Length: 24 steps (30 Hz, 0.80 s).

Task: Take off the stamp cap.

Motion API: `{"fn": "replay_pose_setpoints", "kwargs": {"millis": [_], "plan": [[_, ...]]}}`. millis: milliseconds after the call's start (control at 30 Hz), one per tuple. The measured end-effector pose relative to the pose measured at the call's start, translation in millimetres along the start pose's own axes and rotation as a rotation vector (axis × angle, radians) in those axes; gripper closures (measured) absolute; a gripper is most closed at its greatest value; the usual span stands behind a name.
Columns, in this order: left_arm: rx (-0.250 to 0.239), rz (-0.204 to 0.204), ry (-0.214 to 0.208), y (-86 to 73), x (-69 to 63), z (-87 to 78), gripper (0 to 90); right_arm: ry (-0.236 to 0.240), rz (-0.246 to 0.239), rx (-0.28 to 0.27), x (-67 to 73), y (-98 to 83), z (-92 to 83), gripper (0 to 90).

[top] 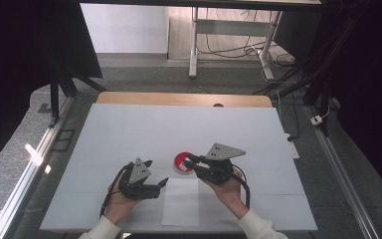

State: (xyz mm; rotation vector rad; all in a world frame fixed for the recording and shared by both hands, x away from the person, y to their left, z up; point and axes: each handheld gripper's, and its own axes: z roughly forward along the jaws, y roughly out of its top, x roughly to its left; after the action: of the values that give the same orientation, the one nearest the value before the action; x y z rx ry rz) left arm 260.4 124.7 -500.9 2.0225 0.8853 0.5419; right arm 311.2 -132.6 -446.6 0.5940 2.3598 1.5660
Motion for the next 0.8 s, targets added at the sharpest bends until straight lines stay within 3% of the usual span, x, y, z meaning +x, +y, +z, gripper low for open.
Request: {"fn": "replay_pose_setpoints", "kwargs": {"millis": [800], "plan": [[0.000, 0.020, -0.035, 12.0, -12.4, 14.7, 20.6, 0.006, 0.001, 0.000, 1.4, 0.0, 2.1, 75.1]]}}
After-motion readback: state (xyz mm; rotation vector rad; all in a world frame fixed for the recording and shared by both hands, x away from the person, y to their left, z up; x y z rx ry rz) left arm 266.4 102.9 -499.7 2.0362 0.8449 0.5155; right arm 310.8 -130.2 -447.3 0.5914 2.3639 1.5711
